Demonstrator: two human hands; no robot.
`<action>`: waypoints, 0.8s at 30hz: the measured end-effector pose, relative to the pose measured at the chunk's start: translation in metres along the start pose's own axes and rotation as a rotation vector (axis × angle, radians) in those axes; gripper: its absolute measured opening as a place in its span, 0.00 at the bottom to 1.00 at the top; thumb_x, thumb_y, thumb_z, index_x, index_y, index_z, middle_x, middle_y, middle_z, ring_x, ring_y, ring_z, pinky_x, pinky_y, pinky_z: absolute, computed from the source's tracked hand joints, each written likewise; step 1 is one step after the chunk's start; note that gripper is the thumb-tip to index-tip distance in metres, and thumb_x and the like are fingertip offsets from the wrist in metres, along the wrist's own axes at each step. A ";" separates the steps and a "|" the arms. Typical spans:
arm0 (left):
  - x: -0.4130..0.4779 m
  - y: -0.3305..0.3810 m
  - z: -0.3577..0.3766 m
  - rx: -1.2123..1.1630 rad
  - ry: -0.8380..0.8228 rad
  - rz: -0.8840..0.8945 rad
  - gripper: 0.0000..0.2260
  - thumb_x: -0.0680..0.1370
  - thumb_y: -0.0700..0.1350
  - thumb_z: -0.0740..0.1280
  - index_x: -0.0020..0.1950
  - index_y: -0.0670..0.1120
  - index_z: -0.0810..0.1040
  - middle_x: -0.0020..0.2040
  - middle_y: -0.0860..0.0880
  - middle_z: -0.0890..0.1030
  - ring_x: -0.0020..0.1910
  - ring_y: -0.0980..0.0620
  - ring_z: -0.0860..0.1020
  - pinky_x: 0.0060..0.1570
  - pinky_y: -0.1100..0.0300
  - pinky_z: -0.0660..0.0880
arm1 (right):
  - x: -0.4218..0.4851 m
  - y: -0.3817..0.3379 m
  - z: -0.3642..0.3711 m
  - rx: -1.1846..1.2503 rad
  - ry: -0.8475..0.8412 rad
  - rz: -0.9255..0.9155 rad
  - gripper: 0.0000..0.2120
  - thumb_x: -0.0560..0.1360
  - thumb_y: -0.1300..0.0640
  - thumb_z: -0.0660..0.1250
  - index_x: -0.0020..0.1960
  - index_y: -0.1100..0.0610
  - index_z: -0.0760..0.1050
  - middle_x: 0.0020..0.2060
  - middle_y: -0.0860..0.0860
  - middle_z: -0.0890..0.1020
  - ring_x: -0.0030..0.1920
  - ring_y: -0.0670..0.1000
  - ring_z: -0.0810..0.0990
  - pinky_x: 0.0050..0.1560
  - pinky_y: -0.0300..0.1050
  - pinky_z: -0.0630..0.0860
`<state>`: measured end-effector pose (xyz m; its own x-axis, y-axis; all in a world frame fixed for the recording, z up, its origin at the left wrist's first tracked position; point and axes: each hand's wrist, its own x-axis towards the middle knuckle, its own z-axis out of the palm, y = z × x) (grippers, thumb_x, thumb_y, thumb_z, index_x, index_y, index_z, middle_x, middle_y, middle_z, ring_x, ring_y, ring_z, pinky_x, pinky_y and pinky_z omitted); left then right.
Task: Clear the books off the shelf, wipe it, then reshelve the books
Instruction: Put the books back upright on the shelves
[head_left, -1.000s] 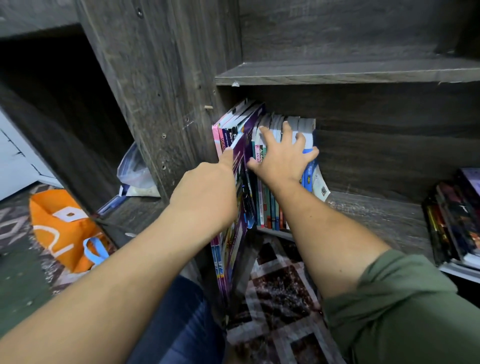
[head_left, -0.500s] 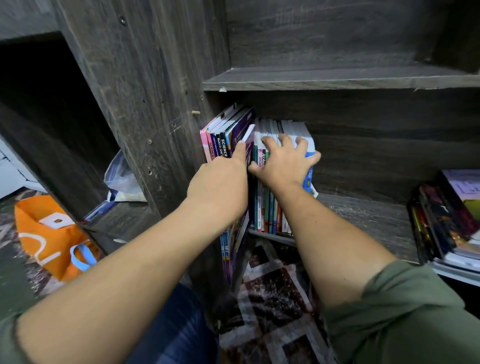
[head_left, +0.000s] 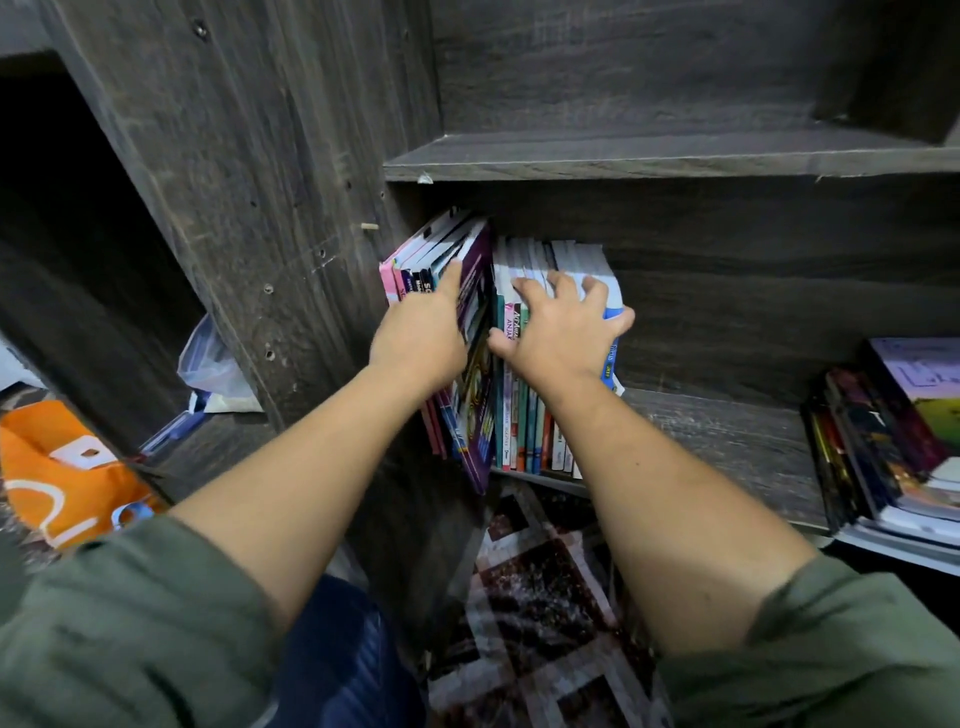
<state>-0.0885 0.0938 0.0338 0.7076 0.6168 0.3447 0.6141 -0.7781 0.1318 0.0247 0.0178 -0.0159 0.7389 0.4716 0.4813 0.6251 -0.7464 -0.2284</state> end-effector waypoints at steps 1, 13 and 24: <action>0.003 -0.003 0.008 -0.013 0.078 -0.001 0.30 0.76 0.42 0.63 0.77 0.48 0.58 0.52 0.38 0.79 0.46 0.37 0.77 0.45 0.48 0.74 | 0.000 0.000 0.001 0.001 0.002 -0.009 0.32 0.67 0.31 0.64 0.68 0.38 0.66 0.70 0.47 0.68 0.70 0.58 0.61 0.60 0.65 0.60; 0.003 -0.023 0.082 -0.248 0.848 0.472 0.28 0.78 0.50 0.58 0.74 0.35 0.60 0.70 0.37 0.65 0.72 0.37 0.63 0.73 0.45 0.60 | -0.029 0.051 0.024 0.205 0.253 -0.286 0.40 0.71 0.41 0.67 0.77 0.47 0.51 0.77 0.61 0.49 0.76 0.63 0.53 0.70 0.67 0.55; 0.046 -0.023 0.121 -0.107 0.773 0.326 0.42 0.75 0.70 0.41 0.77 0.38 0.50 0.74 0.40 0.55 0.78 0.52 0.43 0.74 0.45 0.46 | -0.044 0.093 0.094 0.593 -0.531 0.085 0.55 0.72 0.50 0.73 0.72 0.35 0.27 0.70 0.52 0.72 0.61 0.54 0.77 0.63 0.59 0.73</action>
<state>-0.0273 0.1541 -0.0659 0.3812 0.1354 0.9145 0.3567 -0.9342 -0.0104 0.0739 -0.0284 -0.1381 0.7179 0.6961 0.0087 0.4802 -0.4861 -0.7301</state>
